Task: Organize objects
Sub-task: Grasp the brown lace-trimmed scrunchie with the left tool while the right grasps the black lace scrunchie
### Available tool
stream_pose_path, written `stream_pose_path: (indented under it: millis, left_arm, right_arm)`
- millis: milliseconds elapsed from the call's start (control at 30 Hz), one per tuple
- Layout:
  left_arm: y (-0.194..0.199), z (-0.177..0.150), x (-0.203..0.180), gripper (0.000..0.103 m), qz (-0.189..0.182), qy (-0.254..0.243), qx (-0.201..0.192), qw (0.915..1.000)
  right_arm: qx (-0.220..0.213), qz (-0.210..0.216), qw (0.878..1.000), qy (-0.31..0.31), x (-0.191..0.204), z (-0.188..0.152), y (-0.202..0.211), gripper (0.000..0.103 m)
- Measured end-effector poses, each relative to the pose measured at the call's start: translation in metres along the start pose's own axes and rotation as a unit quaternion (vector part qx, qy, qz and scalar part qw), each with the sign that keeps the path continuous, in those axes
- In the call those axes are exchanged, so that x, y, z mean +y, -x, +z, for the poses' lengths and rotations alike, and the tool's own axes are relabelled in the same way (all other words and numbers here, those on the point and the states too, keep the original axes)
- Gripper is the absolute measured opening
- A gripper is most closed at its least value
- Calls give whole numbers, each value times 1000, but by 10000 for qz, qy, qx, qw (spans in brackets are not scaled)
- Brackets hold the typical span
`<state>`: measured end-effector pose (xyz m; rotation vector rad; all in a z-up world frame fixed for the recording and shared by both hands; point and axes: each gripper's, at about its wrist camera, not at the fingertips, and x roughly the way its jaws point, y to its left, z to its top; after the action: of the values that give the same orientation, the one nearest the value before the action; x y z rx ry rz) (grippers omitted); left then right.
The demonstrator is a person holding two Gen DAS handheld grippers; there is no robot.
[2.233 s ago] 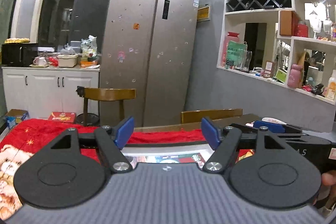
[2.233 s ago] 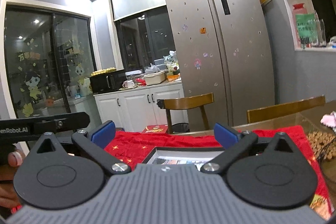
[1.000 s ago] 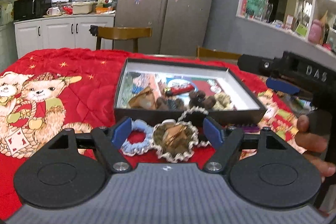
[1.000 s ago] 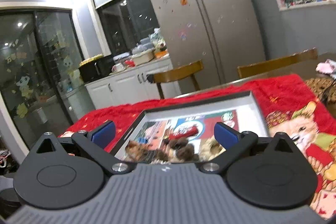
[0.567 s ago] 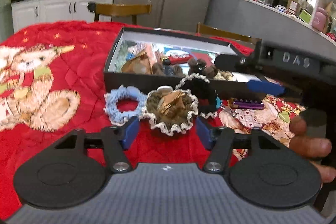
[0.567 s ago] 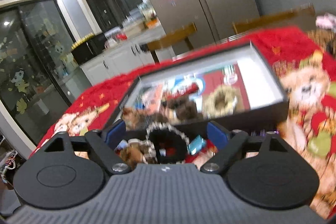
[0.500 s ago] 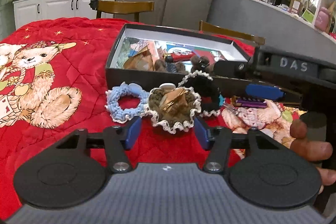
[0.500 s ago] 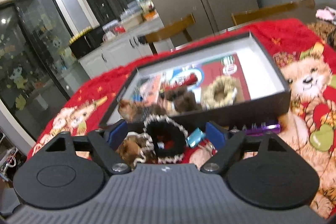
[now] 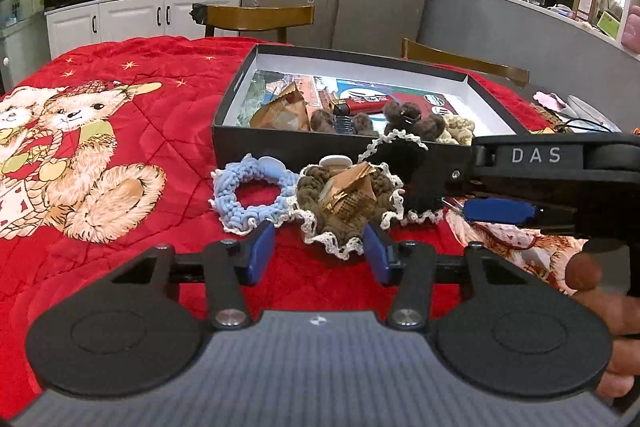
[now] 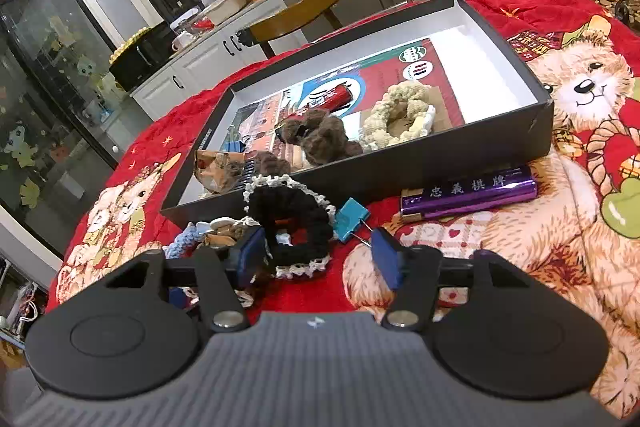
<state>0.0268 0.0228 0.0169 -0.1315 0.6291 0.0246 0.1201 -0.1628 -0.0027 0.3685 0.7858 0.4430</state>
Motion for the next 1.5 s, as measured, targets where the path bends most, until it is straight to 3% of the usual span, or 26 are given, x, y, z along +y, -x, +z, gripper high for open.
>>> stream_pose_path:
  millis: [33, 100, 200, 433, 667, 900, 1200, 1500]
  left_arm:
    - [-1, 0, 0, 55, 8, 8, 21, 10000]
    - [-4, -1, 0, 38, 20, -21, 78, 10000]
    - [-6, -2, 1, 26, -42, 14, 139, 9999]
    - [-5, -7, -3, 23, 140, -157, -17, 9998]
    - [-7, -6, 0, 14, 216, -90, -37, 9997]
    - [-1, -8, 0, 7, 375, -97, -207, 9990]
    - [8, -9, -2, 5, 498, -198, -461, 9975]
    - [1, -6, 1, 6, 301, -208, -247, 9990]
  right_arm:
    - [59, 48, 10000, -14, 0, -1, -1, 53]
    - [206, 179, 9996, -101, -1, 0, -4, 50]
    - [199, 181, 9996, -55, 1, -2, -7, 48]
    - [25, -38, 10000, 19, 3, -6, -7, 48]
    - [-92, -141, 9997, 203, 6, -10, -10, 26]
    - [-132, -94, 9994, 318, 10, -11, -6, 18]
    - [-474, -29, 9973, 558, 19, -11, 7, 14]
    - [-473, 35, 9978, 472, 17, -9, 6, 14]
